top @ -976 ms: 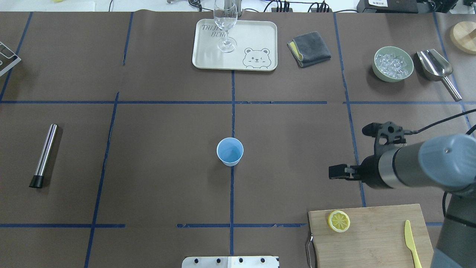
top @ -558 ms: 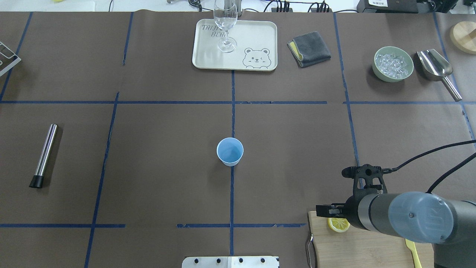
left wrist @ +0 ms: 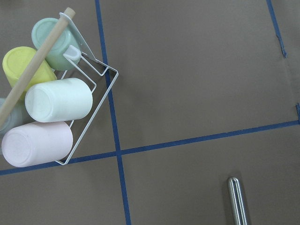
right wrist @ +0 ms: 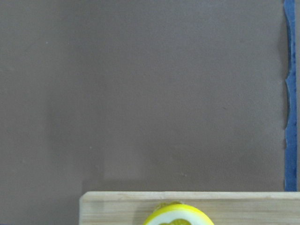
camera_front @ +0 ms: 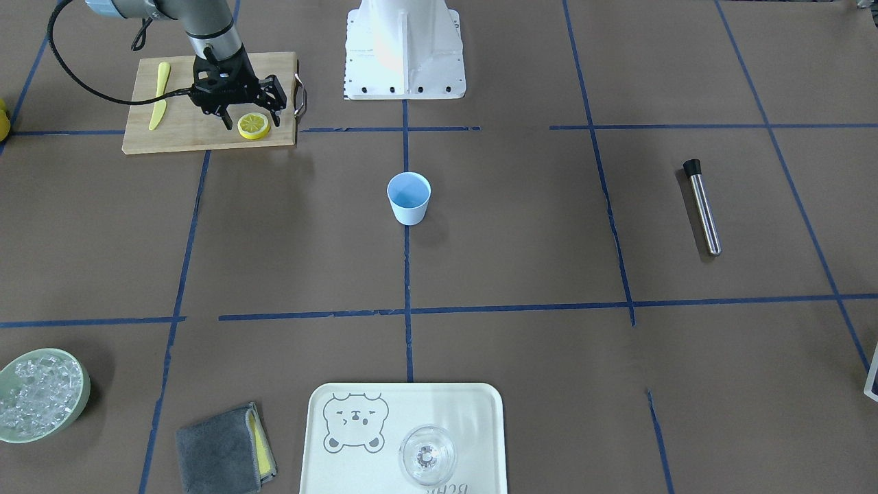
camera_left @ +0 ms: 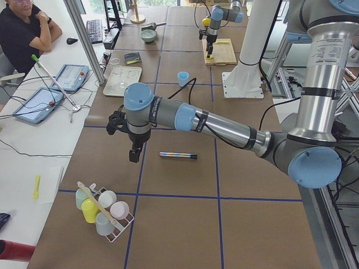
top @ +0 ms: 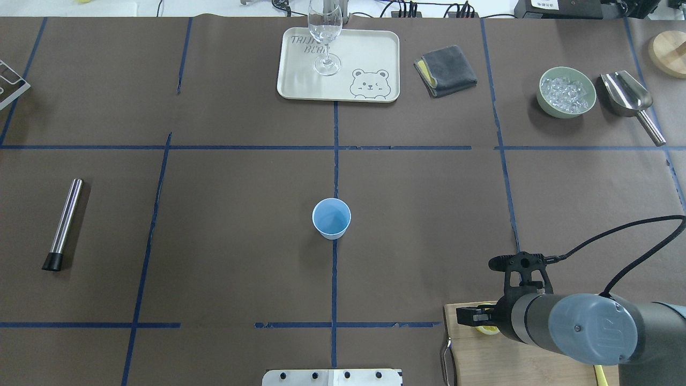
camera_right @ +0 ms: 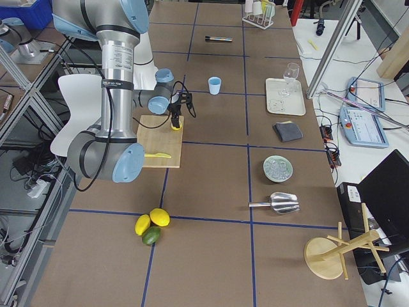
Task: Squeeze lemon into cup
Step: 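Move the right gripper down toward the lemon slices on the cutting board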
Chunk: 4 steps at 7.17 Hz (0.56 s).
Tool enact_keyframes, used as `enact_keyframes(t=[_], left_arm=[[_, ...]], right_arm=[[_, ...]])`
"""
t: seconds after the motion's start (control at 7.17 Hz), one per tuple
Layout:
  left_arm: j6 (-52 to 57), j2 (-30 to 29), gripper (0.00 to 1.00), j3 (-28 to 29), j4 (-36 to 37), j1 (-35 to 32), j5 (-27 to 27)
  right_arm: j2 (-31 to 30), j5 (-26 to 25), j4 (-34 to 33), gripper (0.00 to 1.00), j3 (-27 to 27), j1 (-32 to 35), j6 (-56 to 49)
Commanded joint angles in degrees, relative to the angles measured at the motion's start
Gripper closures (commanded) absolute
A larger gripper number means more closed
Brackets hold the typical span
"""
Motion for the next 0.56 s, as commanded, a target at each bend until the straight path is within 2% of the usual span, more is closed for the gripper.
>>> enact_keyframes(t=[0.0,0.42], left_arm=[[0.04,-0.30,0.00,0.12,0.02,-0.01,0.07],[0.04,-0.39,0.00,0.03,0.02,0.08,-0.11]], right_arm=[[-0.03,0.47,0.01,0.00,-0.47,-0.41,-0.01],[-0.47,1.26,-0.25,0.00,-0.56,-1.20,-0.01]])
